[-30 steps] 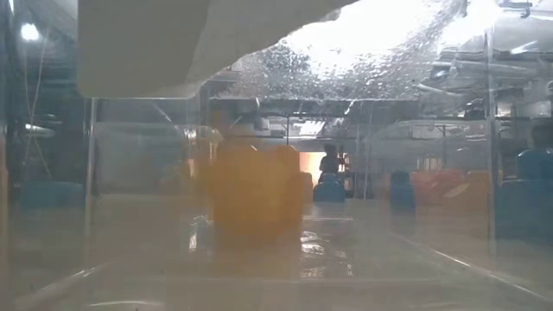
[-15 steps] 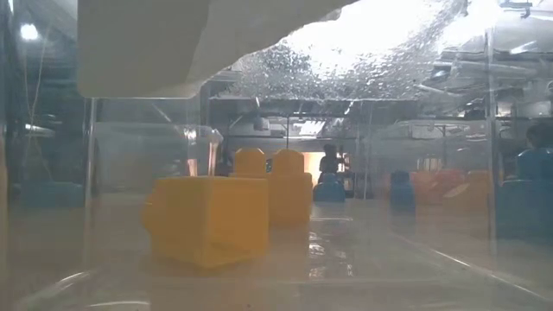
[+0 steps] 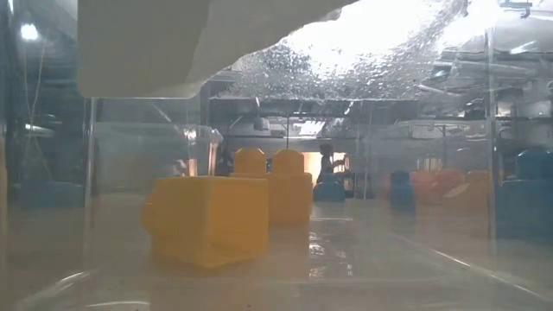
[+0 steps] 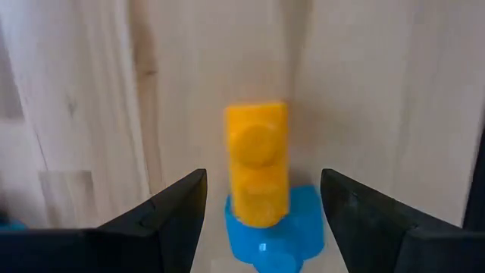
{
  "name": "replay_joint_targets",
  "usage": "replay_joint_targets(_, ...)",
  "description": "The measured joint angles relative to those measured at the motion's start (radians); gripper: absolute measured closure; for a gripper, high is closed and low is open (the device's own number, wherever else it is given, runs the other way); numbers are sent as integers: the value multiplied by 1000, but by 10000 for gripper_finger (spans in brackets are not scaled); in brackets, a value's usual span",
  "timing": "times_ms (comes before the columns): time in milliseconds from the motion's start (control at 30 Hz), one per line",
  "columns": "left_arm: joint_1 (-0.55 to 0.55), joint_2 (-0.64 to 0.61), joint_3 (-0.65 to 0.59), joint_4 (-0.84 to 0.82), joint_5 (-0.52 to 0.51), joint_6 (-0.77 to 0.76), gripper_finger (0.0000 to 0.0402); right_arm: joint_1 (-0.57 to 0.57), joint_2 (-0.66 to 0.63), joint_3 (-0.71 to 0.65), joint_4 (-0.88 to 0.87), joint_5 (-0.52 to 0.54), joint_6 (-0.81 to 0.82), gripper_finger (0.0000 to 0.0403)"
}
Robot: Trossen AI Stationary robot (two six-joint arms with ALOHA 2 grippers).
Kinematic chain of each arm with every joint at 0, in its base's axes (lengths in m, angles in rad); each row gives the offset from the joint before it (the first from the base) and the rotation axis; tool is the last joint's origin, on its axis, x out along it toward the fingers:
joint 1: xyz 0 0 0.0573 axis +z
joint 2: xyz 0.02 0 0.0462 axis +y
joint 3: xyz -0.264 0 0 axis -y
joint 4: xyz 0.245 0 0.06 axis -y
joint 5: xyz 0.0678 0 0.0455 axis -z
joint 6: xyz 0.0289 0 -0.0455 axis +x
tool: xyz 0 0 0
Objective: Sort blocks
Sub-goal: Put the yellow game piece into the bottom transparent bin
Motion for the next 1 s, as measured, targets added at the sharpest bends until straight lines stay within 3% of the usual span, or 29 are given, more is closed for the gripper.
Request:
replay_joint_targets(200,-11,-170,-172,286,-10,-65,160,1,0,0,0,-27,95,135)
replay_joint_targets(267,-13,-180,-200,304,3,-63,160,1,0,0,0,-27,120,135)
replay_joint_targets(667,32,-84,-257,357,39,44,159,1,0,0,3,-25,176,135)
replay_joint_targets(833,42,-15,-257,368,75,5,161,1,0,0,3,-25,176,135)
replay_joint_targets(933,45,4,-257,359,82,-29,184,1,0,0,3,-25,176,135)
replay_joint_targets(1000,45,6,-257,359,87,-31,226,1,0,0,3,-25,176,135)
